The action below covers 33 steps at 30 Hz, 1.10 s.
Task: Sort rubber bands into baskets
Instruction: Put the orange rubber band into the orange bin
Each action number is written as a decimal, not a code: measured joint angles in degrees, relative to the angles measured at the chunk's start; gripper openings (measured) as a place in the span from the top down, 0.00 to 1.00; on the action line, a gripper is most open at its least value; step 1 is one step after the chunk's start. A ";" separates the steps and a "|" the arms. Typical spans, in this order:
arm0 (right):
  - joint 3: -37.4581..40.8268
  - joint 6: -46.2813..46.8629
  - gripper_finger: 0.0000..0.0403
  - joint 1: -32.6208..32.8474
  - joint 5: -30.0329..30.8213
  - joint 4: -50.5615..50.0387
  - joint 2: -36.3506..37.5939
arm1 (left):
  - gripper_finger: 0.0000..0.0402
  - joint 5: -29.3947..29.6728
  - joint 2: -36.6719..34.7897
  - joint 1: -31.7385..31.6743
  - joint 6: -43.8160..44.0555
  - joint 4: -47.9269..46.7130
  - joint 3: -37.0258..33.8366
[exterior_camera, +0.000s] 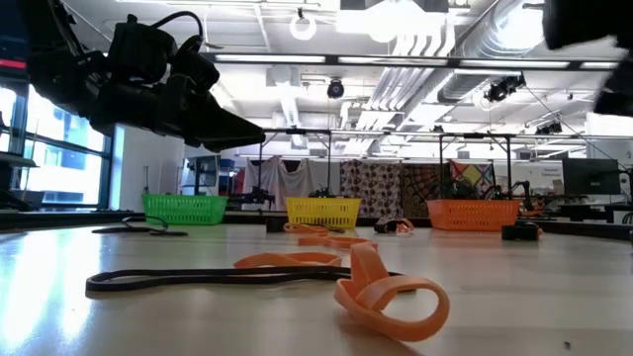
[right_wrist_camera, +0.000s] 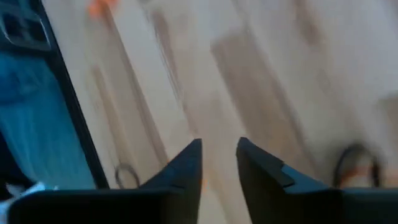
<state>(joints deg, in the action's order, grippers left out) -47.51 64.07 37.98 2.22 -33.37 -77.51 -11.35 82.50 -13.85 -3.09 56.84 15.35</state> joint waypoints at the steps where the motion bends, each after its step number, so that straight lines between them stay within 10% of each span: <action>1: 0.00 0.81 0.73 0.75 -0.90 0.27 -1.08 | 0.61 0.00 0.00 -0.02 -0.02 -0.01 0.00; 19: -0.06 1.51 0.63 7.65 -7.43 10.63 -17.04 | 0.61 0.00 0.00 0.00 -0.11 0.00 0.00; 33: -0.21 -1.57 0.96 6.93 -7.57 9.65 -17.56 | 0.61 0.00 0.00 -0.02 -0.11 0.02 0.02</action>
<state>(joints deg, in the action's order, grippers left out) -47.71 62.50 44.91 -5.36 -23.72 -95.06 -11.35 82.50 -13.87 -3.20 56.86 15.38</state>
